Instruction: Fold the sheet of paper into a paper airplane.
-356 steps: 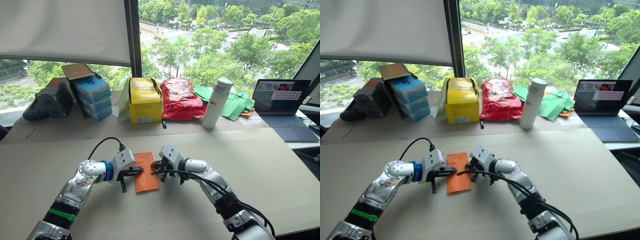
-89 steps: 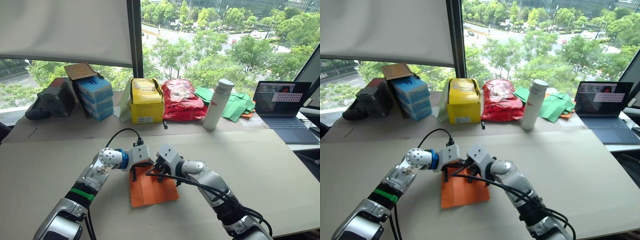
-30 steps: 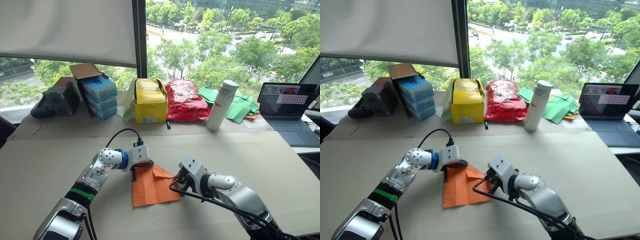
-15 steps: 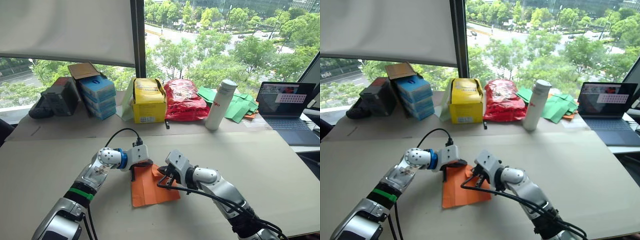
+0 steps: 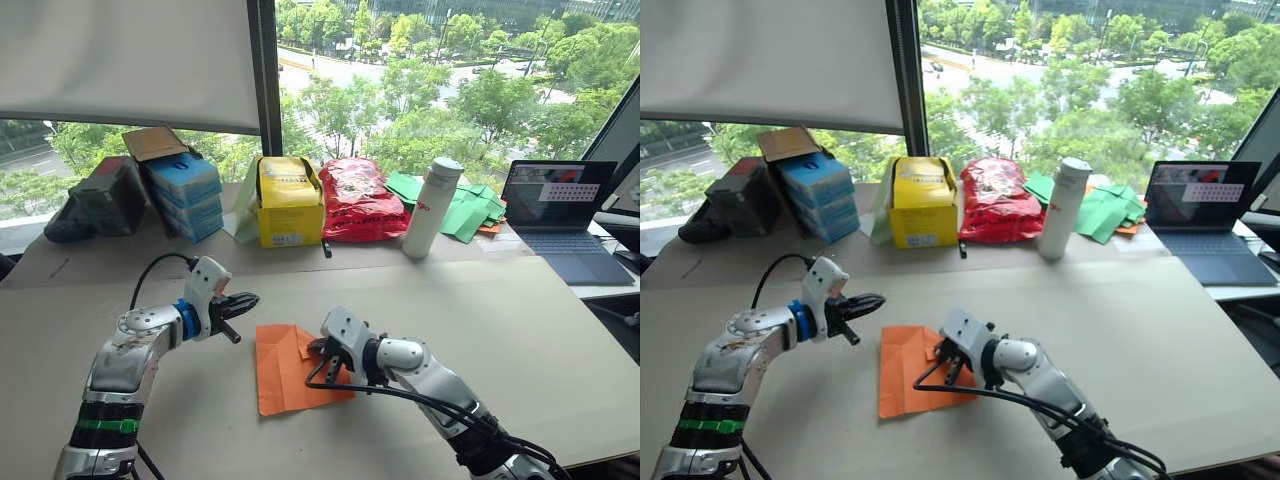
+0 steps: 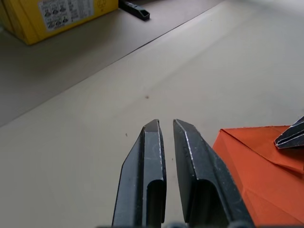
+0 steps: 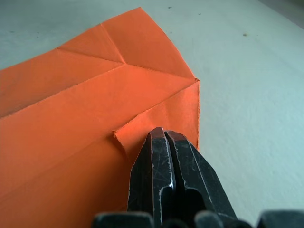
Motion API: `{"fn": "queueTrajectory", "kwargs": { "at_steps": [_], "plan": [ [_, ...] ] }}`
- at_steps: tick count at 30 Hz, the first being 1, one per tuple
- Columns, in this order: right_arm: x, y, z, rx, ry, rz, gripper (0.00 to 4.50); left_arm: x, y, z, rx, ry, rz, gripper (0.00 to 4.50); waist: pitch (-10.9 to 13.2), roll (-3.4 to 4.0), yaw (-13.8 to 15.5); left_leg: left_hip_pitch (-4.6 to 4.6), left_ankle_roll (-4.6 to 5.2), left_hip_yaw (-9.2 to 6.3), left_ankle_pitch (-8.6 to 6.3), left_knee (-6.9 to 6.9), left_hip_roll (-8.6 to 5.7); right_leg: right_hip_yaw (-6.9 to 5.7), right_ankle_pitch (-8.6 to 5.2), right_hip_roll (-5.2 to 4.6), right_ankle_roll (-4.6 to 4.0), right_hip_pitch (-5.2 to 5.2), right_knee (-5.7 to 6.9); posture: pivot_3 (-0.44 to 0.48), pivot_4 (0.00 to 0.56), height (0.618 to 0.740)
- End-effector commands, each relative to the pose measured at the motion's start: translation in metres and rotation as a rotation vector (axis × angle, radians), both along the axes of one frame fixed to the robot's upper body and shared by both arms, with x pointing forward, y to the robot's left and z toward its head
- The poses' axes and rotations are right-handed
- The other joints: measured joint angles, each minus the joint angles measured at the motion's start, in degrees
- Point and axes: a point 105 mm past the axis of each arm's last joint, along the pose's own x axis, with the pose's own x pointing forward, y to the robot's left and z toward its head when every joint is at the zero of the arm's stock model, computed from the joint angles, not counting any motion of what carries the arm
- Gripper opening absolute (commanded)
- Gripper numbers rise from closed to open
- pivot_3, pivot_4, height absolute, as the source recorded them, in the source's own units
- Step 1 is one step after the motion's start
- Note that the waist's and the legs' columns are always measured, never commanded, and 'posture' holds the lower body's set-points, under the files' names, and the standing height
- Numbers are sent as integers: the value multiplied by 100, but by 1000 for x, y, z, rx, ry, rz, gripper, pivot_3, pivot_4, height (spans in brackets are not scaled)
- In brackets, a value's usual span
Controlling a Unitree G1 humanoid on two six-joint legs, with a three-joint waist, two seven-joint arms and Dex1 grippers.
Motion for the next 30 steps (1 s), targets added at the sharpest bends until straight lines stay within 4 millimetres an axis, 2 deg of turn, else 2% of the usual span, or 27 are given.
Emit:
{"fn": "queueTrajectory", "kwargs": {
  "at_steps": [1,4,6,8,12,15,18,24,26,30],
  "plan": [
    [-3,-3,-14,-41,41,-4,0,-14,-1,4,-150,86,29,1841,1,-2,22,0,-2,0,1,0,0,1,0,0,0,0,0,0,150,740],
    [-2,-3,-13,-40,39,-4,0,-26,-7,-12,-251,206,57,2841,2,-4,32,0,-3,-10,1,0,-3,7,1,-11,-1,6,0,0,150,740],
    [0,-2,-12,-39,37,-5,0,-31,-17,-15,-335,255,58,3501,2,-4,28,2,-5,-10,1,-2,-4,16,1,-14,-1,5,0,0,150,740],
    [0,-2,-12,-39,36,-5,0,-32,-24,-15,-402,295,73,3501,1,-7,27,2,-8,-11,2,-4,-5,20,1,-16,-2,3,0,0,150,740],
    [1,0,-9,-34,33,-7,0,-35,-27,-29,-382,353,117,3501,1,-7,22,7,-18,-10,6,-16,-6,26,2,-34,-7,1,1,0,150,740],
    [2,1,-8,-30,30,-10,0,-33,-31,-27,-396,347,125,3501,1,-7,23,20,-22,-9,8,-31,-10,30,1,-42,-10,4,-1,0,150,740],
    [2,1,-7,-26,30,-13,0,-26,-27,-23,-401,327,165,2620,1,-7,23,22,-24,-9,10,-35,-11,29,1,-50,-13,4,0,0,150,740],
    [2,2,-8,-27,31,-14,0,-24,-28,-16,-384,301,134,569,1,-7,18,21,-29,-9,12,-46,-11,27,-2,-54,-19,-1,-1,0,150,740],
    [2,2,-7,-25,32,-15,0,-24,-28,-15,-381,299,131,24,1,-7,16,21,-30,-9,13,-47,-11,26,-3,-56,-22,-1,-1,0,150,740],
    [3,3,-7,-21,32,-20,0,-23,-30,-8,-365,257,110,24,1,-7,15,21,-32,-9,13,-49,-11,24,-5,-57,-25,-3,-1,0,150,740]
  ]
}}
